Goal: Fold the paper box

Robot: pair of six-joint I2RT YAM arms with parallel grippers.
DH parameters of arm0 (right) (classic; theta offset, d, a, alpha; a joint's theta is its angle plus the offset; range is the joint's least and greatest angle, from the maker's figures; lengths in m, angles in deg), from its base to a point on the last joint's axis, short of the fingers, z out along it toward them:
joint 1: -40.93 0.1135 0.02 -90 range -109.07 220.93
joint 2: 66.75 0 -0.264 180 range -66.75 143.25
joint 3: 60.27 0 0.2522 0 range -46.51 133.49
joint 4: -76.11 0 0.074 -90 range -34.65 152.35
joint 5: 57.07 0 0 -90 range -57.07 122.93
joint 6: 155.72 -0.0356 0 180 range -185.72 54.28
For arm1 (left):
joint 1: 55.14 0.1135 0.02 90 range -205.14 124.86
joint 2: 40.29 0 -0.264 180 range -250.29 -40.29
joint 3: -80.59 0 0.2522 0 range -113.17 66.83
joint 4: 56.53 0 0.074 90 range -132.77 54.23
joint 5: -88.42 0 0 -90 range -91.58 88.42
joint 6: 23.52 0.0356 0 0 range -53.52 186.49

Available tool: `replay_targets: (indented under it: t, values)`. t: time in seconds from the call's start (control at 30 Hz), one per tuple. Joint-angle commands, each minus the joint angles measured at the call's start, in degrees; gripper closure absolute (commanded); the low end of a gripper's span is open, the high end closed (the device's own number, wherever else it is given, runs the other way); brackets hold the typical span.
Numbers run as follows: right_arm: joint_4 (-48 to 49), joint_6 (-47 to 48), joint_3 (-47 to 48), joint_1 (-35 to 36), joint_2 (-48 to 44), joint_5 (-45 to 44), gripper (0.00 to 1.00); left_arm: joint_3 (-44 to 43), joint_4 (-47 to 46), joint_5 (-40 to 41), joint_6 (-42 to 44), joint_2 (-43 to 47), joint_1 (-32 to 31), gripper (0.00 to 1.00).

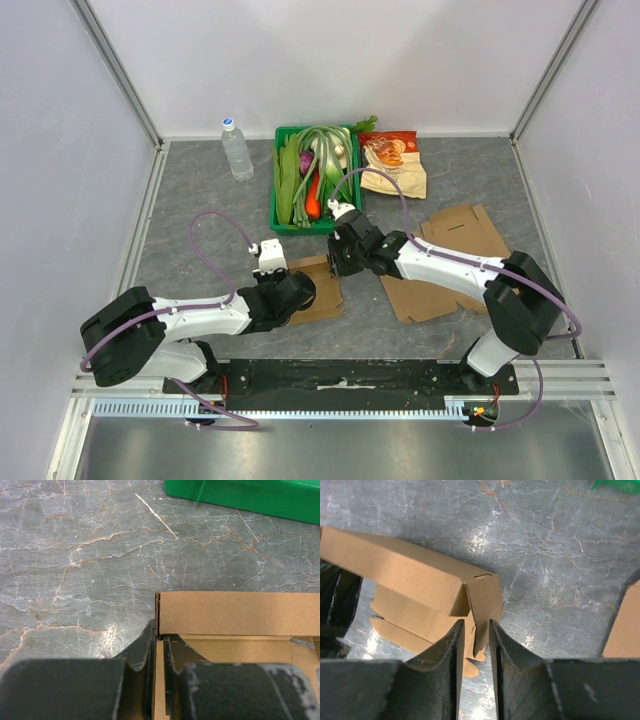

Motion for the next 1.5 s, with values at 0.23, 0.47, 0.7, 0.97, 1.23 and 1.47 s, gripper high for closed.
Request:
replay_targets:
  t: [0.23, 0.47, 0.7, 0.97, 1.23, 1.47]
  values:
    - [16.83, 22.65, -10.45, -3.21, -10.70, 14.42, 0.43, -0.03, -1.93, 2.12, 0.08, 0.80, -0.50, 0.98]
    - [16.49, 21.42, -11.07, -9.02, -16.32, 8.83, 0.41, -0.21, -1.93, 2.21, 0.17, 0.54, -0.58, 0.98]
    - [10.33, 29.15, -8.87, -8.51, -11.78, 1.34, 0.49, -0.38, -1.93, 2.12, 0.26, 0.27, -0.58, 0.98]
    - [23.14, 33.20, -13.62, -3.84, -7.45, 6.60, 0.54, -1.26, -1.40, 2.21, 0.26, -0.61, -0.67, 0.98]
    - [27.72, 34.34, -14.67, -0.24, -6.13, 10.82, 0.54, -1.35, -1.32, 2.21, 0.26, -0.87, -0.58, 0.98]
    - [34.39, 33.47, -17.66, 0.20, -6.13, 10.39, 0.51, -1.79, -1.23, 2.21, 0.70, -1.22, -0.76, 0.98]
